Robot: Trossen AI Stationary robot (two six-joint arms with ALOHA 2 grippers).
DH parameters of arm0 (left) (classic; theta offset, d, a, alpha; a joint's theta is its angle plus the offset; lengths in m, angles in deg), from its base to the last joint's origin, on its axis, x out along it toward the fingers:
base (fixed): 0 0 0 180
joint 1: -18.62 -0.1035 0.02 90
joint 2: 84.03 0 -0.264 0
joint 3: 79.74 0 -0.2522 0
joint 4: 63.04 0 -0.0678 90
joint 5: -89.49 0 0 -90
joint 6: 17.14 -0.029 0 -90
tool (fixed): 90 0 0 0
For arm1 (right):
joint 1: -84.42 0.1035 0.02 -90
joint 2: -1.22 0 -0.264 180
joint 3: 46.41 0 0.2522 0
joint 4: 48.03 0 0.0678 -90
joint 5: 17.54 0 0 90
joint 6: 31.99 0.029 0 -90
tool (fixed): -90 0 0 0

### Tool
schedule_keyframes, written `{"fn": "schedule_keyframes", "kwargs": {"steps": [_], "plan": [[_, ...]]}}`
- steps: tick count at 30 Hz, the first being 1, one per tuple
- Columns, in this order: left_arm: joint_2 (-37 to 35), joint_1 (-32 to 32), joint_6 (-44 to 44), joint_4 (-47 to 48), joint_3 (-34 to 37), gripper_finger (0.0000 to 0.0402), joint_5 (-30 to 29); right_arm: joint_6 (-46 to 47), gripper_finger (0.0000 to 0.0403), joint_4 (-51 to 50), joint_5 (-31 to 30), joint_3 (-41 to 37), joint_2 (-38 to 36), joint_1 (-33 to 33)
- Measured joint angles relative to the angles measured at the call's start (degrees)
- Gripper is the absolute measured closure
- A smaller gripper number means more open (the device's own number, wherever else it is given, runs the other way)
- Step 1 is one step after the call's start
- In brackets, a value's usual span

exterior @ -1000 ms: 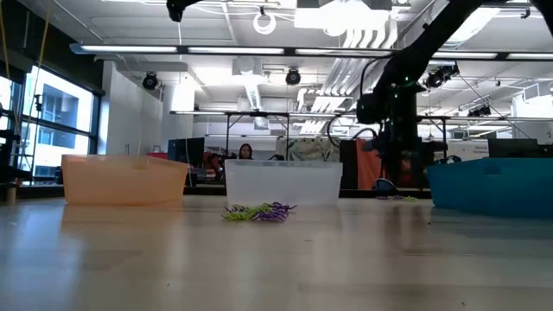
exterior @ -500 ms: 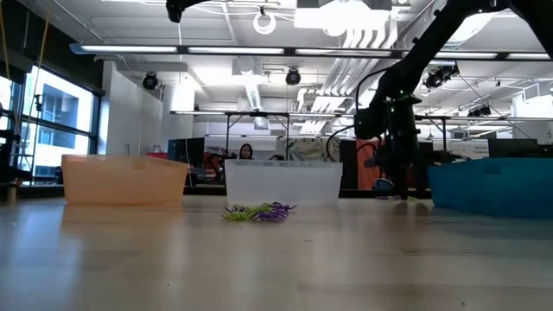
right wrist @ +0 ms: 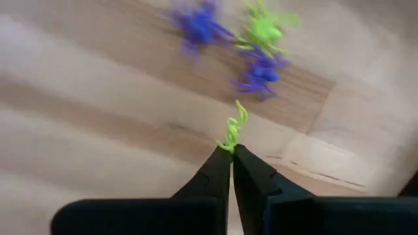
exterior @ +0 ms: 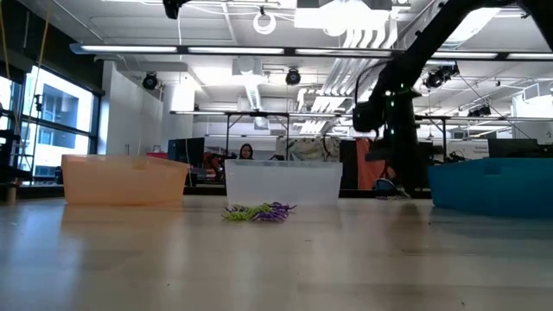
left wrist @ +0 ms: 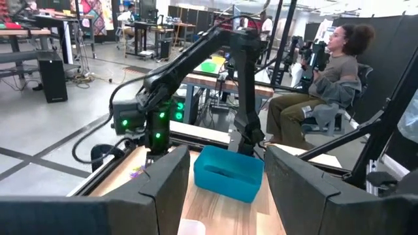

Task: Sort Halloween decoration
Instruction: Put the green spider toy into the orange bin

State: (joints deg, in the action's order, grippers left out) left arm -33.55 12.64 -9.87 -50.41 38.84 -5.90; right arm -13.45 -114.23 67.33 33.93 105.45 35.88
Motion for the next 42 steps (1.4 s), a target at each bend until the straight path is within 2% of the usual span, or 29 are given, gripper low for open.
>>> {"fn": "schedule_keyframes", "kwargs": {"steps": [5, 7, 9, 11, 14, 18, 21, 26, 30, 33, 42], "plan": [[-0.9, 0.0, 0.0, -0.1, 0.0, 0.0213, 0.0, -5.2, 0.0400, 1.8, 3.6, 0.0, -9.8, 3.4], [-0.8, 0.0, 0.0, -0.1, 0.0, 0.0213, 0.0, -10.1, 0.0401, 3.9, 10.6, 0.0, -14.5, 5.4], [0.2, 0.0, 0.0, -0.2, 0.0, 0.0213, 0.0, -15.1, 0.0401, 7.0, 20.2, 0.0, -19.4, 8.1], [1.5, 0.0, -0.1, 0.2, 0.0, 0.0213, 0.1, -17.2, 0.0402, 11.4, 28.1, 0.0, -23.9, 11.3], [4.1, 0.0, -1.5, -1.2, 0.0, 0.0213, 2.0, -18.5, 0.0402, 19.6, 31.7, 0.0, -28.5, 17.7], [9.0, 0.0, -2.4, -8.3, 0.0, 0.0213, 8.1, -20.1, 0.0402, 31.7, 31.7, 0.1, -30.3, 26.7], [12.6, 0.0, -2.1, -15.1, 0.0, 0.0213, 12.6, -20.0, 0.0402, 39.7, 28.4, 0.1, -29.2, 32.7], [16.1, 0.0, -2.4, -17.4, 0.0, 0.0213, 13.9, -19.1, 0.0402, 45.5, 21.8, 0.1, -28.1, 39.6], [17.5, 0.1, -2.4, -18.8, 0.0, 0.0213, 14.2, -17.6, 0.0403, 46.7, 18.5, 0.1, -28.0, 42.7], [18.2, 0.1, -2.5, -20.4, 0.0, 0.0213, 17.0, -16.7, 0.0403, 47.4, 14.8, 0.1, -28.0, 43.8], [22.1, 0.8, -2.5, -26.9, 0.0, 0.0213, 16.7, -14.5, 0.0403, 47.2, 15.1, 0.1, -28.0, 44.5]]}}
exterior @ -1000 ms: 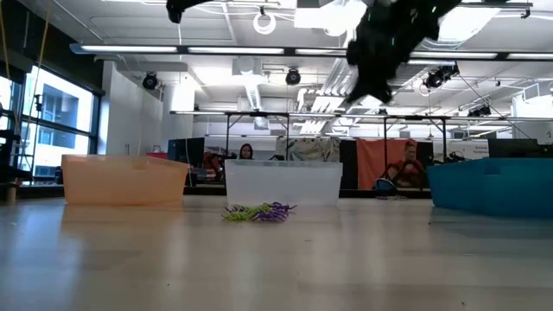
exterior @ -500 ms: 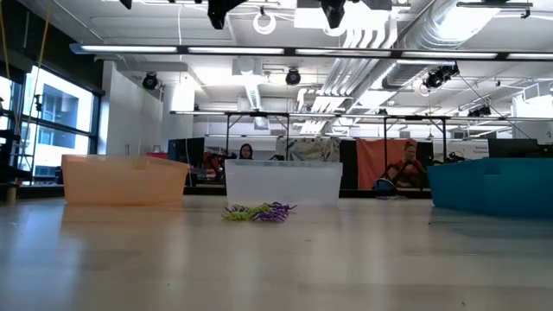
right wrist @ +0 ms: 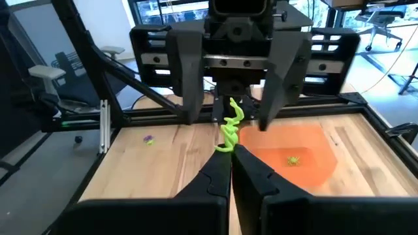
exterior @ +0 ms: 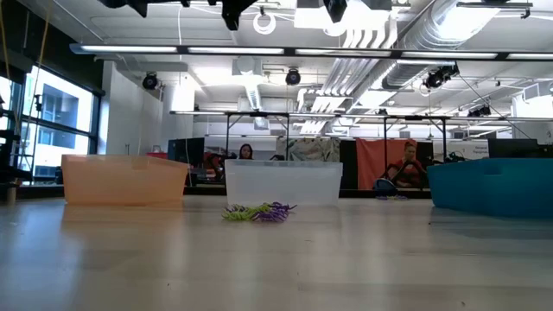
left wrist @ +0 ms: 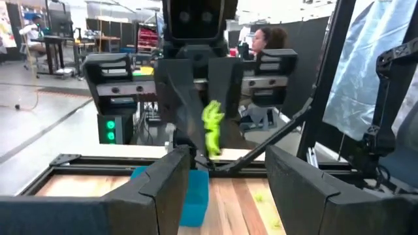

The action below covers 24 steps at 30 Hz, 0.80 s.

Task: Sort Halloween decoration
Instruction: Put the green spider toy into the orange bin

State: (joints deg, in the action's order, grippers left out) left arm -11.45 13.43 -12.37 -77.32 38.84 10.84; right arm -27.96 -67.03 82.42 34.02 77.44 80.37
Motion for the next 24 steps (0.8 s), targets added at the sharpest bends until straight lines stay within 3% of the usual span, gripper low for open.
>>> {"fn": "schedule_keyframes", "kwargs": {"steps": [13, 24], "plan": [[3.0, 0.0, -0.5, -2.1, -1.8, 0.0216, -0.1, 0.0, 0.0403, 0.2, 0.4, -0.1, 3.0, 0.0], [3.3, 0.0, -0.5, 2.4, -2.1, 0.0251, -0.1, 0.0, 0.0403, 1.8, 0.7, 0.0, 2.1, 0.0]]}}
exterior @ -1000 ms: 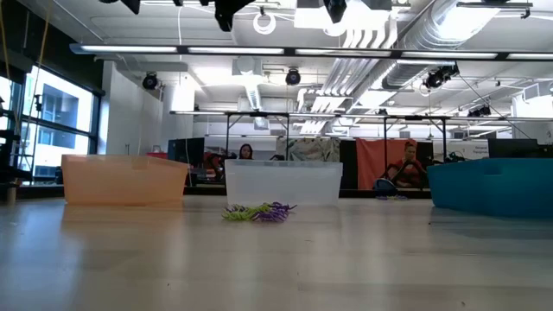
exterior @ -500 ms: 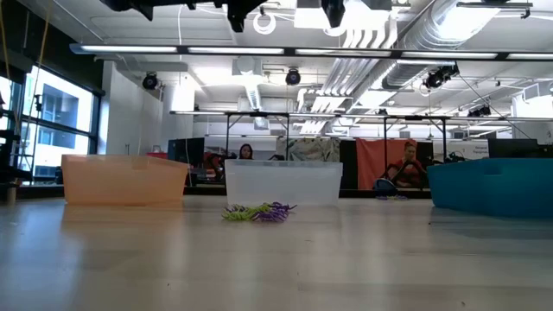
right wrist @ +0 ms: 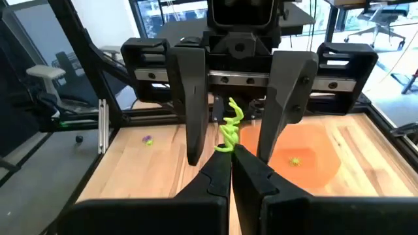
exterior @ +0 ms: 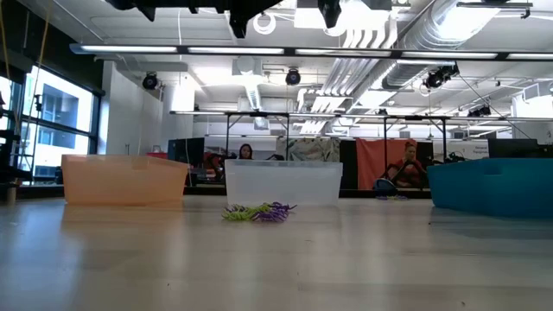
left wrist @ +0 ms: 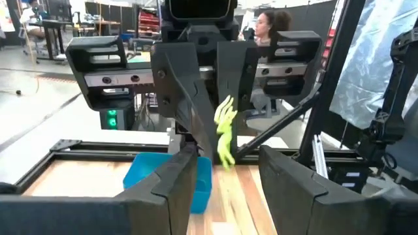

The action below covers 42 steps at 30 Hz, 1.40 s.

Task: Sort Halloween decoration
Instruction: Put the green spider toy into the orange bin

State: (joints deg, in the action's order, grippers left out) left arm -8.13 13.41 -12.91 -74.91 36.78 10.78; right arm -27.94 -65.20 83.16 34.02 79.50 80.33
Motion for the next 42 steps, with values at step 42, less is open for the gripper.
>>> {"fn": "schedule_keyframes", "kwargs": {"steps": [42], "plan": [[-4.4, -4.0, -4.4, 6.4, 0.0, 0.0401, 0.2, 8.1, 0.0252, -10.0, 0.2, 0.0, -5.4, -4.8]]}}
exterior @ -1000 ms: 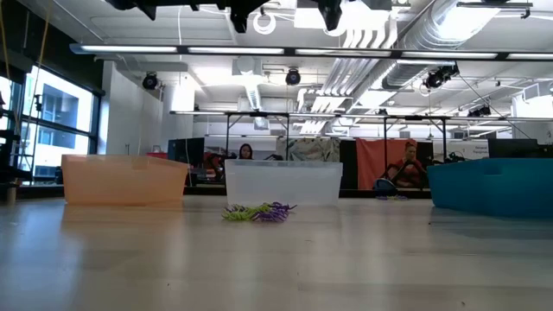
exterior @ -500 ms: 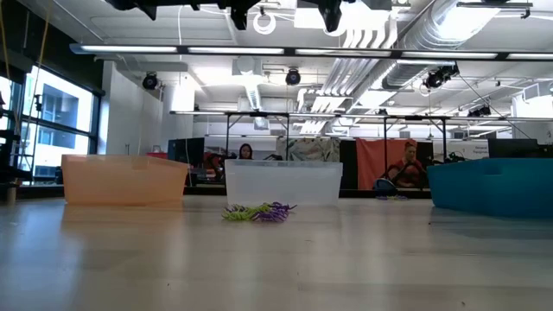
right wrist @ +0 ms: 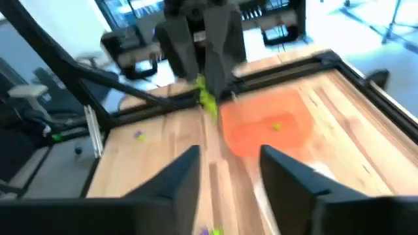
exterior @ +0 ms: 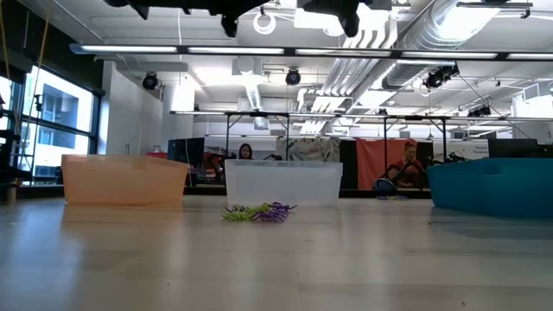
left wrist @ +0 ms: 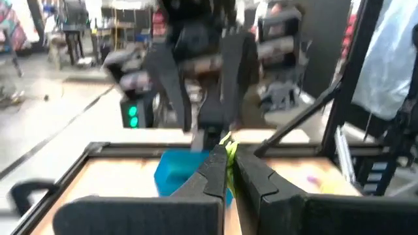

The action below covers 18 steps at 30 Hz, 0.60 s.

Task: Sort Halloween decoration
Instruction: Put the green spider toy into the orange bin

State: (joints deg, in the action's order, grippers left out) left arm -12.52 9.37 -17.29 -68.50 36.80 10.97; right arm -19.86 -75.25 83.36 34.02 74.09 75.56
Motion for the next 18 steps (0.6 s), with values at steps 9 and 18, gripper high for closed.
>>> {"fn": "schedule_keyframes", "kwargs": {"steps": [9, 18], "plan": [[-14.3, -3.3, -0.3, 34.1, 2.4, 0.0401, -14.6, 2.2, 0.0172, -14.8, -7.0, 0.0, -5.0, -1.7], [-17.6, -9.6, 14.4, 52.9, 12.1, 0.0401, -17.2, 2.4, 0.0171, -18.5, -11.0, 0.0, -4.4, -1.8]]}}
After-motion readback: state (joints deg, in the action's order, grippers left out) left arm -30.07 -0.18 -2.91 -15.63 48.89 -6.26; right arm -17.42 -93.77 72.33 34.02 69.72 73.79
